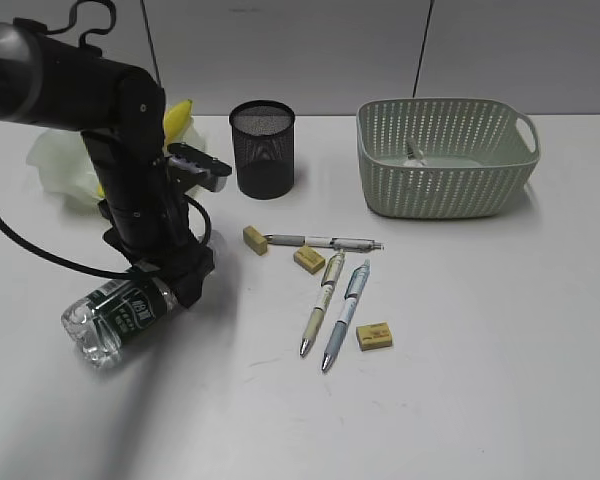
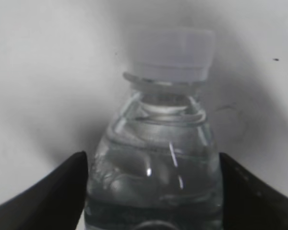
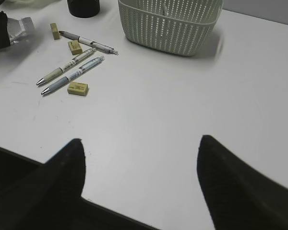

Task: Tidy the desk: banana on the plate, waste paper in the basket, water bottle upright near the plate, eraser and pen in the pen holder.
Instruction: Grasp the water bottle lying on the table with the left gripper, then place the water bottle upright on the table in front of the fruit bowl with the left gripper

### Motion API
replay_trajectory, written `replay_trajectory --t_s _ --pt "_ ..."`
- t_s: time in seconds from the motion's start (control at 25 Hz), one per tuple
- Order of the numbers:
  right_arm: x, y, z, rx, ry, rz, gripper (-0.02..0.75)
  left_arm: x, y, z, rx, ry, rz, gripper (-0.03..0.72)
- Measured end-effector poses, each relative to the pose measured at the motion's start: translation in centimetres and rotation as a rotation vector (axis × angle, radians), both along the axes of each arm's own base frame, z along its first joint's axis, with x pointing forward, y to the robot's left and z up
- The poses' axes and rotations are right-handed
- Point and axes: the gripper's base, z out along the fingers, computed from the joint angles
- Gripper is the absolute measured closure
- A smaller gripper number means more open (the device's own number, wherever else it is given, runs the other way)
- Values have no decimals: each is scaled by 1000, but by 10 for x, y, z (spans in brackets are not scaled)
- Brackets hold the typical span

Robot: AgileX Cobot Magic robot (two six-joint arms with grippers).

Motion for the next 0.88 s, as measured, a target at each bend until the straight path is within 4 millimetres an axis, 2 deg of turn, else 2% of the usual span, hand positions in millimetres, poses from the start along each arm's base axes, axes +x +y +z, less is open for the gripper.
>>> replay_trajectory --t_s 0.12,0.4,0.48,0.68,0.88 --pt "0 0 0 0 0 0 168 0 0 -3 4 7 1 186" --pt "0 0 0 0 0 0 168 -3 1 2 10 32 7 184" --pt "0 0 0 0 0 0 168 -5 1 8 -4 35 15 184" --pt "0 0 0 0 0 0 168 -12 -1 53 -101 -40 45 184" --pt "0 0 0 0 -1 0 168 -34 11 99 -166 -144 74 184"
